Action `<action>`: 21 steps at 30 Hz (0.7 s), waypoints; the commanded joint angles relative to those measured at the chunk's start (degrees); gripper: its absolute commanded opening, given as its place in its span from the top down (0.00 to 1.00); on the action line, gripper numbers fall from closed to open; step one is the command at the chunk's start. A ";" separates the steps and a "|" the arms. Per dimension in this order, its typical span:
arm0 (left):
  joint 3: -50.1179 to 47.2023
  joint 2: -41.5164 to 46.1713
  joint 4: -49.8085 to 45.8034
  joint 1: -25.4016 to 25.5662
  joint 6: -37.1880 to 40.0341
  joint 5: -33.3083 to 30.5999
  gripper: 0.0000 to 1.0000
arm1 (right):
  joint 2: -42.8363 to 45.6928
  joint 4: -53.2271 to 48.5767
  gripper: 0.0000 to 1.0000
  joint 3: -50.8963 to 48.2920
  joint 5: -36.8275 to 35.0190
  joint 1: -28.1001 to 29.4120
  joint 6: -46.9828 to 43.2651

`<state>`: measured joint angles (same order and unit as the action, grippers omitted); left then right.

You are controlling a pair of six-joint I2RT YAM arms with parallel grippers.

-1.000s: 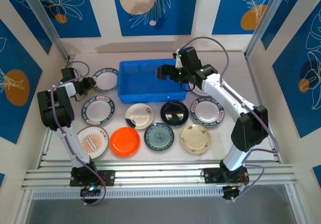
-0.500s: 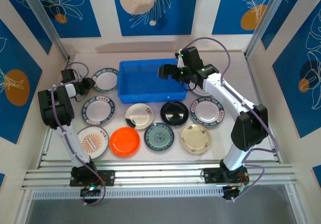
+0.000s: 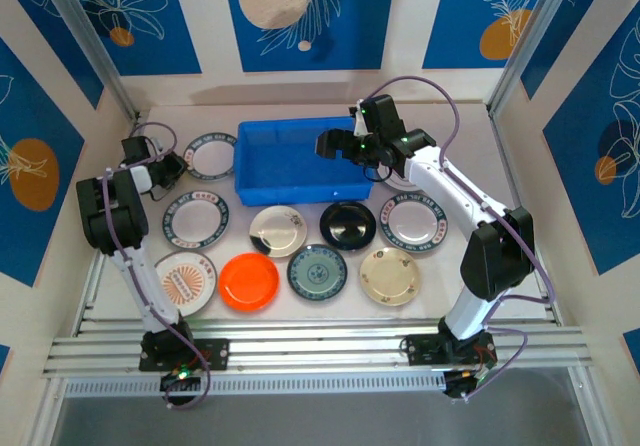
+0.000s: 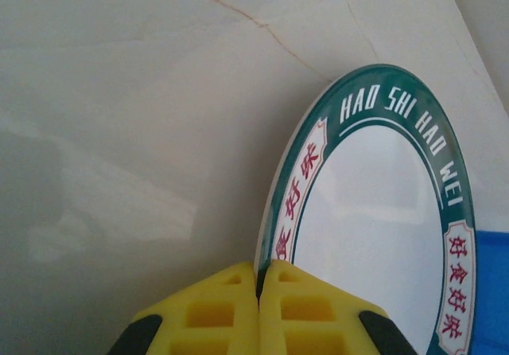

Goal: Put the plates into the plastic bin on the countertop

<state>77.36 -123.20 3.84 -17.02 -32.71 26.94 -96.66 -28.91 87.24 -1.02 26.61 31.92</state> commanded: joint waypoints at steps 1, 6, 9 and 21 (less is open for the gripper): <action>-1.18 1.25 -0.07 0.23 0.13 -1.45 1.00 | 1.21 0.31 0.05 -0.70 1.72 0.11 0.62; -2.57 8.75 -0.52 0.23 0.90 -5.24 1.00 | 1.06 -0.22 0.05 0.39 2.31 0.30 -0.16; -0.79 13.18 -3.70 0.23 2.70 -7.41 1.00 | 0.73 -0.62 0.05 1.39 3.01 0.54 -0.67; 11.76 24.56 -19.07 0.67 8.33 -7.41 1.00 | -1.02 -1.39 0.05 6.37 7.53 1.25 -2.25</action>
<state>85.32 -101.12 -11.25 -16.86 -25.98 16.03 -96.77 -29.65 91.02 3.07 27.53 31.00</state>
